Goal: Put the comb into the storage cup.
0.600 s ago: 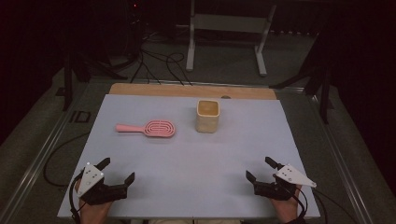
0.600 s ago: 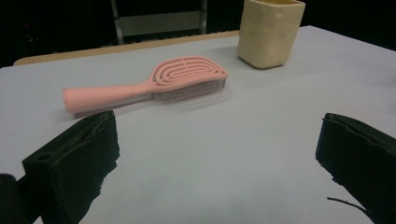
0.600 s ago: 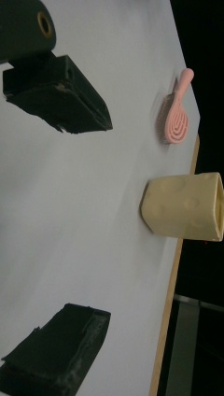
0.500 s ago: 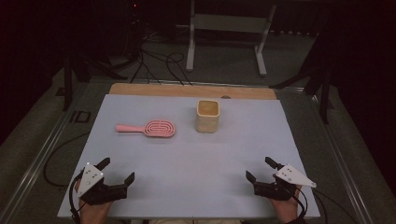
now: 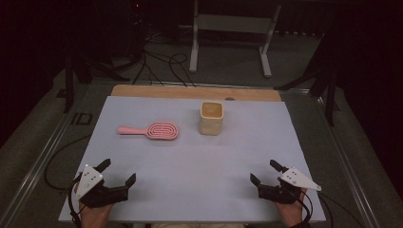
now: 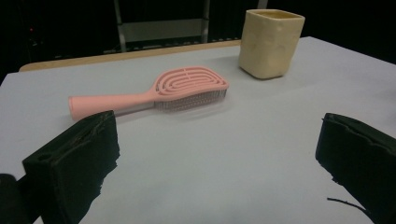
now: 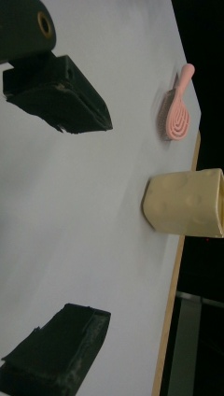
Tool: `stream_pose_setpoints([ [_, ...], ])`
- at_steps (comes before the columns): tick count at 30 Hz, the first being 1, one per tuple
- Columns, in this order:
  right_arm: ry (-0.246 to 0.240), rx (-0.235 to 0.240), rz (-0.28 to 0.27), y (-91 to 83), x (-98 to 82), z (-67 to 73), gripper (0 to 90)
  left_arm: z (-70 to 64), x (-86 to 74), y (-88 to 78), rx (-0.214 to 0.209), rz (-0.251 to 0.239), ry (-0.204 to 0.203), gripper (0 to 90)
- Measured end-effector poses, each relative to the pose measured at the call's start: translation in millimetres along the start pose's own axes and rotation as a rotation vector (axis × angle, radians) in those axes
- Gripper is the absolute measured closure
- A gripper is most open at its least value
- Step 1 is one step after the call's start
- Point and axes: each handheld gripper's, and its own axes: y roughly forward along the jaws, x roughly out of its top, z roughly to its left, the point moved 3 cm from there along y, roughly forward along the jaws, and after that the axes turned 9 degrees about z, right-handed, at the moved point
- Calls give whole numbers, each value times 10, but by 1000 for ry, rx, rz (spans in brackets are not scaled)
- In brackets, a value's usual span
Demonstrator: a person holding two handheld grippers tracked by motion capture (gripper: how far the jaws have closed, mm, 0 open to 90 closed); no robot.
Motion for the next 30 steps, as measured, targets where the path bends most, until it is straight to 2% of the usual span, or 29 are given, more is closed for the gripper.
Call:
stream_pose_setpoints([
  [9, 14, -8, -2, 0, -8, -32, 82, 2, 142, -18, 16, -15, 0, 3],
  [16, 20, -16, -6, -3, -9, -45, 82, 14, 211, -22, 35, -14, 17, 8],
  [21, 20, -22, -6, -4, -9, -47, 82, 24, 285, -43, 30, -31, 9, 7],
  [30, 27, -31, -11, -17, -11, -58, 82, 59, 467, -21, 39, -29, 31, 3],
])
